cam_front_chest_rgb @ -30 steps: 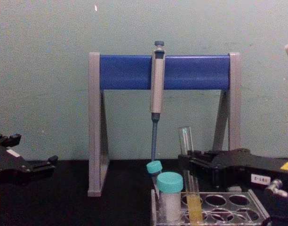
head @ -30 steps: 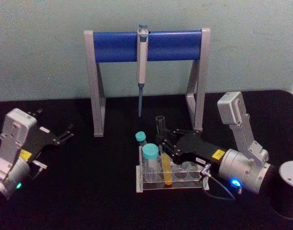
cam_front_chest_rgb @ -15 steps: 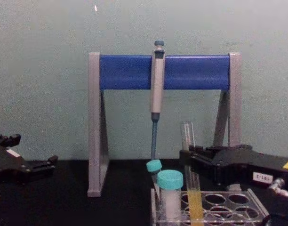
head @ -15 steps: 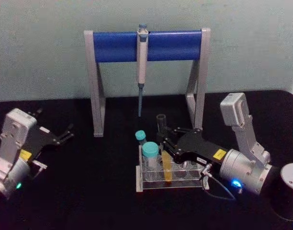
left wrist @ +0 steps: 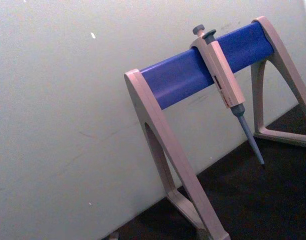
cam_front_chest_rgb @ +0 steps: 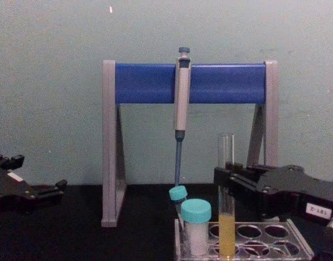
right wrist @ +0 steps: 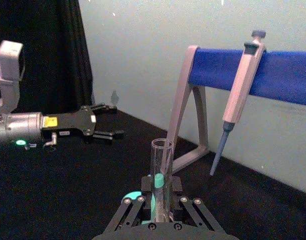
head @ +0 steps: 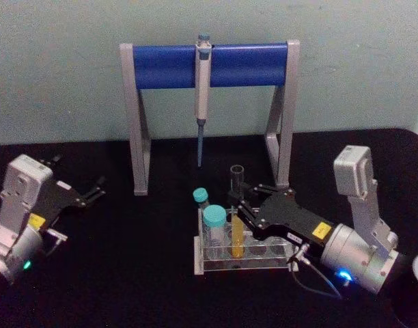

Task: Pick up the test tube from the test tube rack, shake it, then place it back into the test tube rack.

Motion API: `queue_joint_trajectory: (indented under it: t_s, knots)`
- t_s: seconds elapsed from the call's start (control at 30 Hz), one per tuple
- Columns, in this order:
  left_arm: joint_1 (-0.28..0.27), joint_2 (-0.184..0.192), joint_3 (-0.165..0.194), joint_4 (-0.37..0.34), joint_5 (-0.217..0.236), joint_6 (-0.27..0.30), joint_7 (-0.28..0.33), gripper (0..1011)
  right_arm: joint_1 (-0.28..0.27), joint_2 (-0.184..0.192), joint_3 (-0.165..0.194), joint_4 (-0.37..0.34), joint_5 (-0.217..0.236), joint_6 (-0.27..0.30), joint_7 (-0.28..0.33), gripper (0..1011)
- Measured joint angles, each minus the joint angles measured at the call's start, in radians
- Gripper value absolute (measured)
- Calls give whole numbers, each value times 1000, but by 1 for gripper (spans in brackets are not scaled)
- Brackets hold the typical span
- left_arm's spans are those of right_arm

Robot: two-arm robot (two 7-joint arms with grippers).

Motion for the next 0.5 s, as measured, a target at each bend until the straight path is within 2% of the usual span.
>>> queue_joint_trajectory:
  t_s: [0.2, 0.5]
  knots:
    - [0, 0, 0, 0, 0, 0, 0, 1001, -22, 4, 15, -21, -10, -39, 2, 229]
    - [0, 0, 0, 0, 0, 0, 0, 1001, -43, 7, 38, -64, -8, -61, 7, 229]
